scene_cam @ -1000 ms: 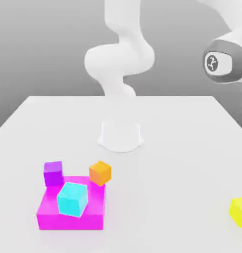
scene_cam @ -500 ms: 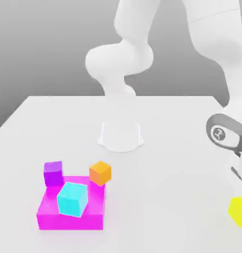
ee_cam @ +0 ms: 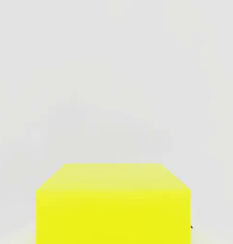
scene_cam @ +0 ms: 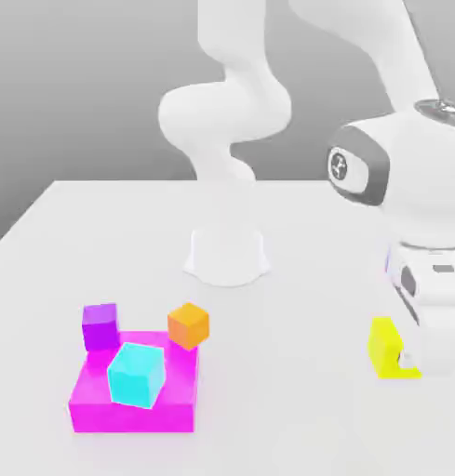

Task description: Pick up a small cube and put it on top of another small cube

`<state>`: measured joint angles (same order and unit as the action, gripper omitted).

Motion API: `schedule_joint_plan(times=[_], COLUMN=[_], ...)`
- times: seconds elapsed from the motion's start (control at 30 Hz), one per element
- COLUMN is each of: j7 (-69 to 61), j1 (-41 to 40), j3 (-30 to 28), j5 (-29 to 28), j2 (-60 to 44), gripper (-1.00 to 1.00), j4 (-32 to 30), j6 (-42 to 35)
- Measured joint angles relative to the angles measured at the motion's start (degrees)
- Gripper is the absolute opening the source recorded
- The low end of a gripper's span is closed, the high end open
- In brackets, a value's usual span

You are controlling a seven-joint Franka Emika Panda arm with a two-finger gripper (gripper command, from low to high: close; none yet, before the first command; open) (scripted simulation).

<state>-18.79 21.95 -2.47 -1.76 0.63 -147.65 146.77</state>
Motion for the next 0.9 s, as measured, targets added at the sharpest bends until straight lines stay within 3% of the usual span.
schedule_joint_plan(times=[0.53,0.77,0.8,0.9], j7=[0.80,0.67,0.65,0.65], j1=[-21.16,-21.99,-21.97,-21.97], j3=[-10.40,-11.88,-12.01,-12.01], j5=[-8.40,-9.03,-9.08,-9.08], j2=[31.02,20.31,18.80,18.80], gripper=[-1.00,-1.00,1.00,1.00], j4=[-22.35,-25.43,-25.67,-25.67], j6=[-8.41,5.42,7.16,7.16])
